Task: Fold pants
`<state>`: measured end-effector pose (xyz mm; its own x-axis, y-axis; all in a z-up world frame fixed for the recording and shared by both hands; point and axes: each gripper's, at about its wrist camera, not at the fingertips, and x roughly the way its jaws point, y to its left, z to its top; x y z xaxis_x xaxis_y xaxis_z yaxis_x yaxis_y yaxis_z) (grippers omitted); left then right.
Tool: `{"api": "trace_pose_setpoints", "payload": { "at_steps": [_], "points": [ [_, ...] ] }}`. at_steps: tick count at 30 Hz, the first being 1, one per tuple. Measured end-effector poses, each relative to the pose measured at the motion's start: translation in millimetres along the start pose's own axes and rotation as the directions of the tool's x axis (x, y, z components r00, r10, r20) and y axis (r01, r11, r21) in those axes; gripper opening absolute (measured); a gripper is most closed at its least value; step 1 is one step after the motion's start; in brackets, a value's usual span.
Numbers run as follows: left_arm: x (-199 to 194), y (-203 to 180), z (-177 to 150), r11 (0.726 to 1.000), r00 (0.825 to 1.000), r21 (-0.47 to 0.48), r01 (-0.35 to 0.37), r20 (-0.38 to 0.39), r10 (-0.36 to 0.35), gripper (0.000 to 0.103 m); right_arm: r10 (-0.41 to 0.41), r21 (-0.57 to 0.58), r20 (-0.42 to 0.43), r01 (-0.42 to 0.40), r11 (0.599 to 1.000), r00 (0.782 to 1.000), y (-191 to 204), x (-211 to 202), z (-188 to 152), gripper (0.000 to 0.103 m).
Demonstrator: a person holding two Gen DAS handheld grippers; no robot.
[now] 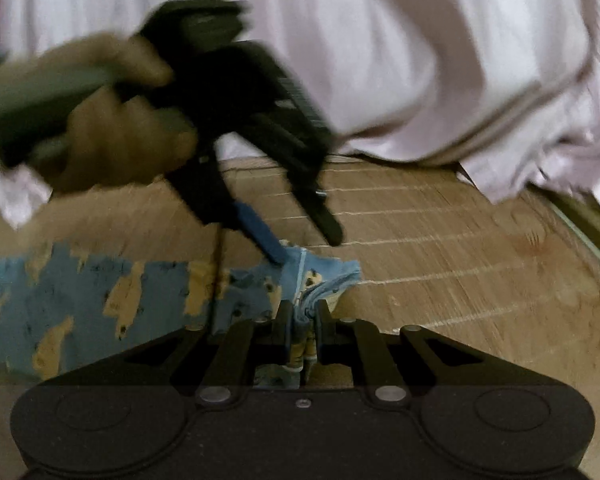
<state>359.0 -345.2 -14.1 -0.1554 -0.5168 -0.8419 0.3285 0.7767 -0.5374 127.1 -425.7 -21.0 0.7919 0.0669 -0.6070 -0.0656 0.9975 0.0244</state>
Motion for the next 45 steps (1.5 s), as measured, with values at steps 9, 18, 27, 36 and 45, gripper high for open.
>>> {"api": "trace_pose_setpoints", "payload": {
  "at_steps": [9,18,27,36,45],
  "points": [
    [14.0,-18.8,-0.4,0.996,0.996,0.061,-0.063,-0.053,0.066,0.06,0.009,-0.12,-0.003,-0.009,0.993,1.0,19.9,4.8,-1.5,0.011],
    [22.4,-46.4,-7.2,0.959,0.972,0.173,-0.225,-0.027,0.233,0.023,0.025,-0.157,-0.009,-0.026,0.987,1.0,27.7,2.6,-3.4,0.011],
    [-5.0,-29.8,-15.9,0.983,0.986,0.092,-0.156,0.071,0.15,0.004,0.018,-0.152,0.014,-0.016,0.988,1.0,30.3,-6.3,-4.0,0.011],
    [-64.4,3.9,-52.2,0.995,0.98,0.077,-0.066,0.192,0.05,0.004,0.058,-0.226,0.1,-0.034,0.973,0.993,66.5,-29.8,1.2,0.011],
    [-119.8,58.4,-99.1,0.994,0.962,0.071,-0.083,0.267,0.061,0.004,0.172,-0.37,0.102,-0.123,0.921,0.98,133.6,-40.2,-4.2,0.011]
  ]
}}
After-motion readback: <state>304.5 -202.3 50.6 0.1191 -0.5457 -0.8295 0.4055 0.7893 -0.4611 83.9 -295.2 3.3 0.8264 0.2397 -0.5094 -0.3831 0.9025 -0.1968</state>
